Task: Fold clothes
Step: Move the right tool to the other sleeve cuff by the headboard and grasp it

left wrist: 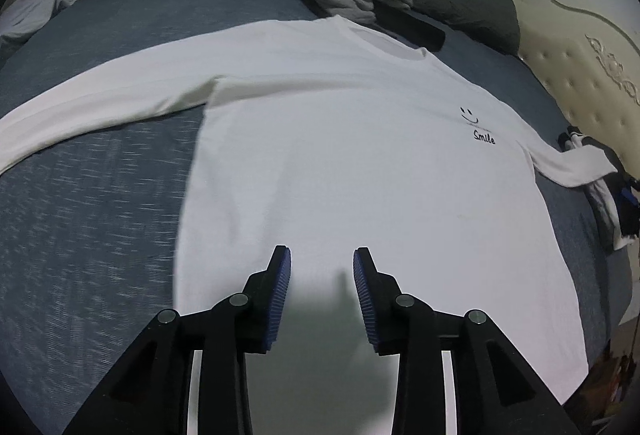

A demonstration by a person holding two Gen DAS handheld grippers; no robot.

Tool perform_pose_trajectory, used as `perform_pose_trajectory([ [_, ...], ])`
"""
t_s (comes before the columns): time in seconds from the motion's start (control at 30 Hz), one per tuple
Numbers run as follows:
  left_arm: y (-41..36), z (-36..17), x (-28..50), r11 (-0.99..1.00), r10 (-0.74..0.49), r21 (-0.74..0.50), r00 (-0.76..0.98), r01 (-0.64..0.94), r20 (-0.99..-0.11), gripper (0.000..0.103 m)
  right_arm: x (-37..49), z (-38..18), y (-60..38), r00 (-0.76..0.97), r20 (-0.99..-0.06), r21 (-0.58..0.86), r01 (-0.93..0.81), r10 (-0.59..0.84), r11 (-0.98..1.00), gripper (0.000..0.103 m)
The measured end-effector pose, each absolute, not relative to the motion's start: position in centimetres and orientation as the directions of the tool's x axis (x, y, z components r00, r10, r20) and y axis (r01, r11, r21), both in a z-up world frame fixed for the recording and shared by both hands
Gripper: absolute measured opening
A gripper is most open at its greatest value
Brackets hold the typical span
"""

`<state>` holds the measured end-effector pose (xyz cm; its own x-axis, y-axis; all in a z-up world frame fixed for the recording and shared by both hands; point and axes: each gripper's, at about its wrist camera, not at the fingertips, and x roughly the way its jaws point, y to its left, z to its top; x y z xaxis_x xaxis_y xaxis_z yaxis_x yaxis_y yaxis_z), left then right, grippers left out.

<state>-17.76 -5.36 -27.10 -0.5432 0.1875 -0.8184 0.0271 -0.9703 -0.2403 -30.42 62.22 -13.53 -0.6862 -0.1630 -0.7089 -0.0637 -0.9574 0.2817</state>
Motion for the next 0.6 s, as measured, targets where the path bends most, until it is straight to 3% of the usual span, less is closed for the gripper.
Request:
perform_pose_trajectory([
  [0.13,-4.5,-27.4,-18.3,-0.971,0.185,-0.236,-0.562,0.019,-0.806,0.041,-32.5,-12.2,66.6,-0.701,-0.709,0.232,-0.130,-0.076,-0.964,0.059],
  [0.23,-3.9,-27.4,-18.6,-0.971,0.181,-0.237,-0.586,0.019,-0.790,0.053,-33.5,-11.1,68.9,-0.717,-0.697,0.219,-0.171,-0.032,-0.961,0.059],
  [0.4,-3.1,-28.5,-19.0,-0.961,0.200,-0.273,-0.592,0.035,-0.781,0.057,-35.9,-10.5,71.3,-0.725,-0.689,0.214,-0.221,0.013,-0.951,0.059],
  [0.47,-2.7,-29.0,-18.9,-0.960,0.203,-0.277,-0.589,0.037,-0.782,0.063,-36.8,-10.5,72.2,-0.723,-0.691,0.219,-0.235,0.020,-0.947,0.059],
  [0.6,-2.0,-29.3,-18.6,-0.966,0.198,-0.258,-0.584,0.020,-0.787,0.064,-38.2,-11.2,73.3,-0.707,-0.707,0.241,-0.271,0.023,-0.932,0.059],
])
